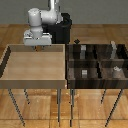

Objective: Place the loaf of bread into the appropriate compartment.

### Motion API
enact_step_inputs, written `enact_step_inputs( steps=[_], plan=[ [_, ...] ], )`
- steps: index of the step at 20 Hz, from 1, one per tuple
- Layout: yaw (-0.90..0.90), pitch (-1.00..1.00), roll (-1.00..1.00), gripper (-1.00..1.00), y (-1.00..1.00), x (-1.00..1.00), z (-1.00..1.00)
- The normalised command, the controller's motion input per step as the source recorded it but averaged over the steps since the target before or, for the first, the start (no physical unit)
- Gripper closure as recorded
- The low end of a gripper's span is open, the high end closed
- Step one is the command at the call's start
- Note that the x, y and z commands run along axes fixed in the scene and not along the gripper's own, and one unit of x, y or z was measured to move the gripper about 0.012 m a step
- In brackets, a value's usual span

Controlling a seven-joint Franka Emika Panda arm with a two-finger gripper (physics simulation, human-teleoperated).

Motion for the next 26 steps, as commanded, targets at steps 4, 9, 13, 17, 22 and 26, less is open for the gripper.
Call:
enact_step_inputs(
  steps=[4,9,13,17,22,26],
  plan=[
    [0.00,0.00,0.00,1.00,1.00,0.00,0.00],
    [0.00,0.00,0.00,1.00,1.00,0.00,0.00],
    [0.00,0.00,0.00,1.00,1.00,0.00,0.00],
    [0.00,0.00,0.00,1.00,1.00,0.00,0.00],
    [0.00,0.00,0.00,1.00,1.00,0.00,0.00],
    [0.00,0.00,0.00,1.00,0.25,0.75,0.00]
  ],
)
